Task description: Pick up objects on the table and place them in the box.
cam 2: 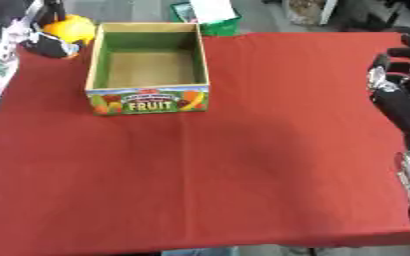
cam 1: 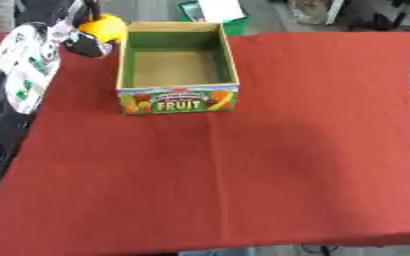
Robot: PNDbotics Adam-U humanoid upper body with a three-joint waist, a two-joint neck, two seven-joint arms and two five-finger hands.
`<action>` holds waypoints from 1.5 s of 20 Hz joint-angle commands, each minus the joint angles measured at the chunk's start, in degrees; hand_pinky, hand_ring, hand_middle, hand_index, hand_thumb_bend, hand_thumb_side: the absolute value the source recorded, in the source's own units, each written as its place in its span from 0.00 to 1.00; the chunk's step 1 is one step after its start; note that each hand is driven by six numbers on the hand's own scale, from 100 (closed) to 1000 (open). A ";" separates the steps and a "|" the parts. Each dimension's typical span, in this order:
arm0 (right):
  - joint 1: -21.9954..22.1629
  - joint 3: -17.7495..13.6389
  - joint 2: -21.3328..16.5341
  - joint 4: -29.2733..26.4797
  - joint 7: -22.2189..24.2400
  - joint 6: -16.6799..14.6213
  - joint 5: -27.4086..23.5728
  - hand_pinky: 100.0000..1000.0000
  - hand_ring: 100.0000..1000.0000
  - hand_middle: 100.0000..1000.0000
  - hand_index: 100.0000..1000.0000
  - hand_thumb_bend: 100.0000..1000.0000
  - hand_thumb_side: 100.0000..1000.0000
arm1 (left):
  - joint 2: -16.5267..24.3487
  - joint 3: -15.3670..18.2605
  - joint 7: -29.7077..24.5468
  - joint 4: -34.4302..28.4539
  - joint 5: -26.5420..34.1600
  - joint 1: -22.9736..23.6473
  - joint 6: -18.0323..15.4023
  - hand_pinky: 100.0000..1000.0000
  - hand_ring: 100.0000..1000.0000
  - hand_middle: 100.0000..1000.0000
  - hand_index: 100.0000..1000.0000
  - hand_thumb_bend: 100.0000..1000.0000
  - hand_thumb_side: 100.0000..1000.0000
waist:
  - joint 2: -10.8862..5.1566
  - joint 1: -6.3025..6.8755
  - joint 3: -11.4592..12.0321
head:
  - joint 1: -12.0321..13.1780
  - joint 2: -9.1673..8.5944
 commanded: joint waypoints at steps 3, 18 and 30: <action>-1.16 0.14 -0.98 -0.93 0.68 -0.09 -0.59 0.59 0.59 0.63 0.80 0.05 0.05 | -3.25 -0.44 1.50 4.97 -4.10 -2.69 -1.29 0.52 0.31 0.25 0.38 0.48 0.00 | -0.73 0.16 -1.21 | 0.82 -0.17; -0.98 -0.10 -0.48 -0.73 0.65 -0.23 -0.71 0.59 0.59 0.62 0.80 0.05 0.04 | -4.71 -0.68 8.72 5.82 0.31 -0.43 -8.85 0.71 0.70 0.71 0.75 1.00 0.42 | -0.18 -0.06 -0.79 | 0.54 -0.66; -0.58 -0.76 -0.53 -0.61 -0.03 -0.49 -0.67 0.59 0.59 0.62 0.80 0.06 0.04 | 3.36 3.23 20.38 -21.14 39.53 14.66 -3.99 0.62 0.59 0.59 0.67 0.61 0.35 | -0.39 -0.43 2.81 | -0.97 -0.76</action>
